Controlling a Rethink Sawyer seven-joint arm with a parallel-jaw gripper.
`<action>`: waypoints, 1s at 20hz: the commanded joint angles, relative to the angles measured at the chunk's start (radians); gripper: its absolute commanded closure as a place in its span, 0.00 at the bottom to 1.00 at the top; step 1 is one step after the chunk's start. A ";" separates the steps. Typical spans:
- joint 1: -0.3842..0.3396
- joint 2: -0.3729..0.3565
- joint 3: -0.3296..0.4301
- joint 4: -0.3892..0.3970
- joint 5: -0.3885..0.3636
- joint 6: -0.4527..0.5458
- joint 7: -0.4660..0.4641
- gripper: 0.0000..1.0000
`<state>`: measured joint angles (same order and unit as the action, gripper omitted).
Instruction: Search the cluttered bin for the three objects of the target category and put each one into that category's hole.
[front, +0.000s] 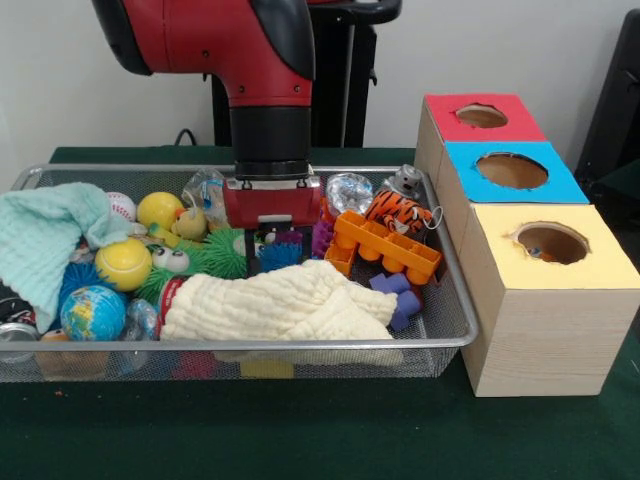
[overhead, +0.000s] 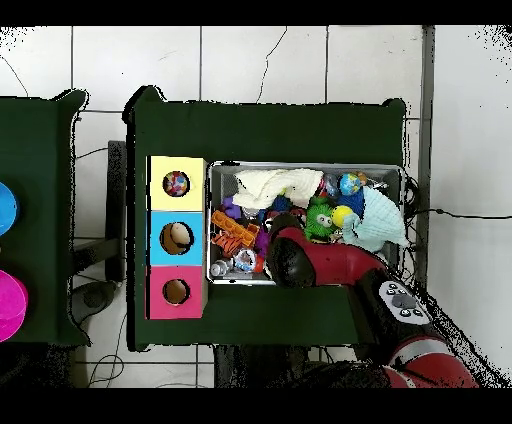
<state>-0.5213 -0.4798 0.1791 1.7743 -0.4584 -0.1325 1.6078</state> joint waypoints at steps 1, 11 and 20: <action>0.035 -0.047 0.030 -0.021 0.034 0.210 0.071 0.00; 0.073 -0.153 0.032 -0.093 0.057 0.419 0.036 0.00; 0.100 -0.174 0.046 -0.171 0.016 0.428 0.021 0.00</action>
<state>-0.4452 -0.6301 0.1798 1.7206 -0.4385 0.1997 1.6078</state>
